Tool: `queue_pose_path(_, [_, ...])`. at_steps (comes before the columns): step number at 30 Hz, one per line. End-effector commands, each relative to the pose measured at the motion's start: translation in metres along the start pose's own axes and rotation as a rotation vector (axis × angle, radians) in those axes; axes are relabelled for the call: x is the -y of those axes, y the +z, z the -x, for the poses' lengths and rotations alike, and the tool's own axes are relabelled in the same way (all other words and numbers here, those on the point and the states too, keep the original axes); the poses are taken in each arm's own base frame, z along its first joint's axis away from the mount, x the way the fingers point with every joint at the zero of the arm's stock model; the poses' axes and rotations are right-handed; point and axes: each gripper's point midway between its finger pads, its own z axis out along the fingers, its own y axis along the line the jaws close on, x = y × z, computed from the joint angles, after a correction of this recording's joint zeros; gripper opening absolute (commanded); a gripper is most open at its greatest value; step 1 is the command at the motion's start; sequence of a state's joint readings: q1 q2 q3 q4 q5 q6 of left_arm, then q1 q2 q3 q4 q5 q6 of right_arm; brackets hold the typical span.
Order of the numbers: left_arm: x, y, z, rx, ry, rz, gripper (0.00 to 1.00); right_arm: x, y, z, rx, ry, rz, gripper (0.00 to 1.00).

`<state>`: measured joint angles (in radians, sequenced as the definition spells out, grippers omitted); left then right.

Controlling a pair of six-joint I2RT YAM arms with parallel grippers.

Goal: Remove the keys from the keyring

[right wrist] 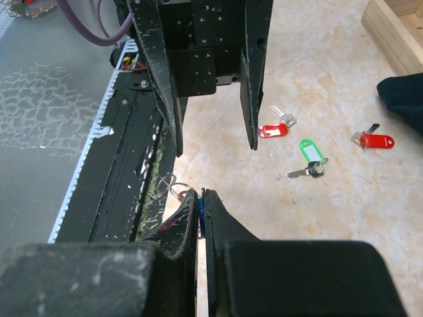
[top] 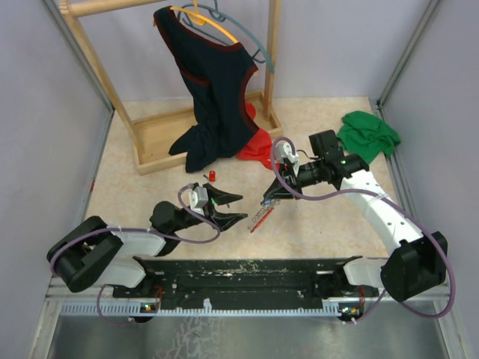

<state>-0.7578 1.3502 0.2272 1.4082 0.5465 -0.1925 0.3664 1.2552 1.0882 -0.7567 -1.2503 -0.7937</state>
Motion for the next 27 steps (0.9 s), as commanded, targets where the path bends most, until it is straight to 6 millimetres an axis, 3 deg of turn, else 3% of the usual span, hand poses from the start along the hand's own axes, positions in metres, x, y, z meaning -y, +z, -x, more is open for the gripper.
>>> queue_pose_path(1, [0.003,0.004,0.016,0.066,0.067,-0.011,0.65,0.002,-0.003,0.019,0.044,-0.061,0.015,0.00])
queue_pose_path(3, [0.004,0.006,0.018,0.070,0.082,-0.014,0.62,0.002,-0.003,0.019,0.043,-0.061,0.014,0.00])
queue_pose_path(7, [0.004,0.013,0.012,0.031,0.108,-0.028,0.46,0.002,-0.003,0.019,0.043,-0.062,0.015,0.00])
queue_pose_path(17, [0.008,0.027,0.009,-0.010,0.182,-0.084,0.38,0.000,-0.003,0.021,0.049,-0.065,0.023,0.00])
queue_pose_path(27, [0.003,0.042,-0.011,-0.112,0.264,-0.165,0.27,-0.003,-0.004,0.022,0.054,-0.073,0.029,0.00])
